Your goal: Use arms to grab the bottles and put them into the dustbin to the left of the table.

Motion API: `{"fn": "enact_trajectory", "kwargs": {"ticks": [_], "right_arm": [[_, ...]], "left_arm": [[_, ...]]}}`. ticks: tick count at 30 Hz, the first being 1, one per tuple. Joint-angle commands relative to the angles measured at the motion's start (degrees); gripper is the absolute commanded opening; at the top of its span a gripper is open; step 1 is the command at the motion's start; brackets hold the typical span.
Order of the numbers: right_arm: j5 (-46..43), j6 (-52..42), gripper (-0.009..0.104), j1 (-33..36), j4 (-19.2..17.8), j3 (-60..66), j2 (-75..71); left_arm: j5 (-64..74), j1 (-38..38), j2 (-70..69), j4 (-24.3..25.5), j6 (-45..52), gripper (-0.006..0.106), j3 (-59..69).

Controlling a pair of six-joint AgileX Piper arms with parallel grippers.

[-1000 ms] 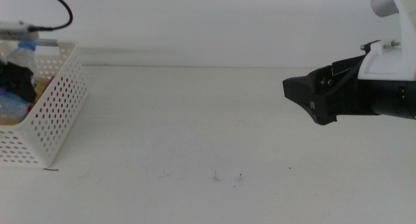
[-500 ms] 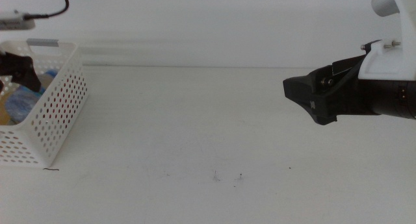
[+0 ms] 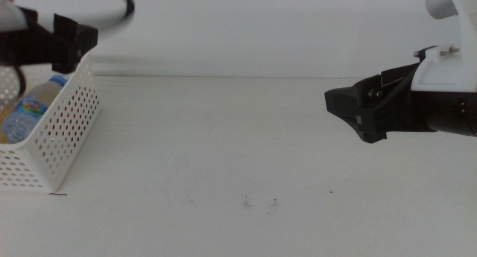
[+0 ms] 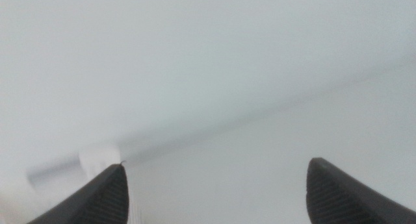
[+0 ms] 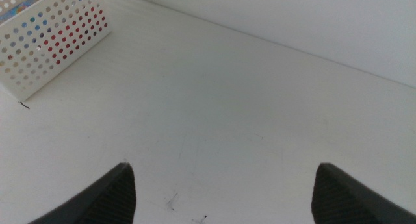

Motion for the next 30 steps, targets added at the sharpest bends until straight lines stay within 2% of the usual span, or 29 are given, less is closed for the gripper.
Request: {"fn": "enact_trajectory", "kwargs": {"ticks": [1,3,7,20,22,23,27,28,30], "right_arm": [[-0.3,-0.3,0.089,0.2,-0.1,-0.2,-0.2],[-0.3,-0.3,0.089,0.2,-0.1,-0.2,-0.2],[-0.3,-0.3,0.089,0.2,-0.1,-0.2,-0.2],[-0.3,-0.3,0.089,0.2,-0.1,-0.2,-0.2],[-0.3,-0.3,0.089,0.2,-0.1,-0.2,-0.2],[-0.3,-0.3,0.089,0.2,-0.1,-0.2,-0.2],[-0.3,-0.3,0.089,0.2,-0.1,-0.2,-0.2],[-0.3,-0.3,0.089,0.2,-0.1,-0.2,-0.2],[-0.3,-0.3,0.089,0.2,-0.1,-0.2,-0.2]], "left_arm": [[-12.7,-4.8,-8.9,-3.7,2.6,0.093,7.8],[-14.9,-7.2,-13.7,-4.5,2.2,0.093,10.8],[-13.2,-7.5,-18.7,-4.6,2.1,0.093,12.5],[-10.0,-7.4,-21.0,-4.4,-0.4,0.093,12.4],[-10.0,-7.4,-20.8,-2.5,-3.4,0.093,12.4],[-10.0,-7.4,-20.7,0.1,-6.2,0.093,12.4],[-8.6,-7.4,-20.9,18.7,-27.2,0.093,12.6],[-8.2,-7.4,-20.9,21.7,-30.4,0.093,12.6],[-8.2,-7.4,-20.9,23.0,-32.2,0.093,12.6]]}}
